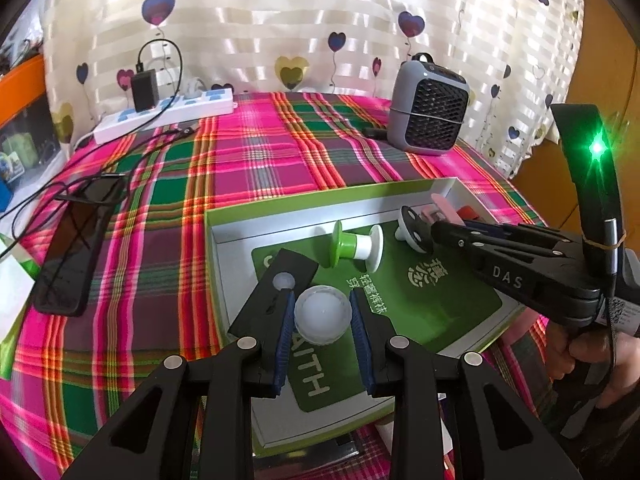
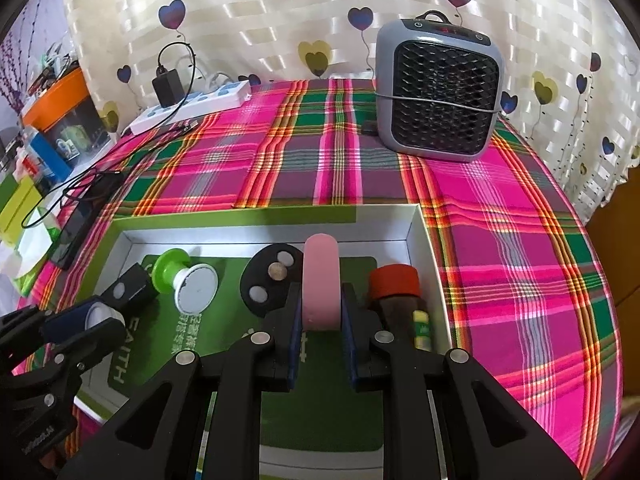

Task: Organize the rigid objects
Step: 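Lower the white cap into the box and open the left gripper while the right releases the pink block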

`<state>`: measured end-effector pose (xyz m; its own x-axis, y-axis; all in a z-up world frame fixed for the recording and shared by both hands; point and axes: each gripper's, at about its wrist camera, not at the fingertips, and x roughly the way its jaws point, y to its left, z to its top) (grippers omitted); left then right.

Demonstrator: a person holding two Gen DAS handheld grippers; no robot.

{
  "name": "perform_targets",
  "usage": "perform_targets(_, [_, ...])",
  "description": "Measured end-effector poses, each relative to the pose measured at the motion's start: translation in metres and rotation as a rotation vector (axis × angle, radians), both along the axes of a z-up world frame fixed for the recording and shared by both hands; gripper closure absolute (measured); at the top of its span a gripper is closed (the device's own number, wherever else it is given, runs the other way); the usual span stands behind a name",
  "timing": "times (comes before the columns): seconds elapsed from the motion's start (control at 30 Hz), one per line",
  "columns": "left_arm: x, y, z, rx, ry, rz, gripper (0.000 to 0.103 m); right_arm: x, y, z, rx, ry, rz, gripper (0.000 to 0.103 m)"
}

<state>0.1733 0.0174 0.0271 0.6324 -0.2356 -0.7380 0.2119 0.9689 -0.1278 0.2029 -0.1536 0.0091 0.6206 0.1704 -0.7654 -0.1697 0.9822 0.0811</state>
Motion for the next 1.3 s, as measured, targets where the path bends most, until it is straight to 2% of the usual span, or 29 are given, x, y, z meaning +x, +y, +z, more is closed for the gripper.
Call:
perform_targets(0.33, [0.004, -0.013, -0.007, 0.016, 0.016, -0.031, 0.076, 0.001, 0.000, -0.001, 0.001, -0.002, 0.005, 0.084])
perform_targets(1.3, [0.010, -0.012, -0.012, 0.039, 0.030, -0.012, 0.076, 0.001, -0.002, -0.003, 0.017, -0.005, -0.005, 0.084])
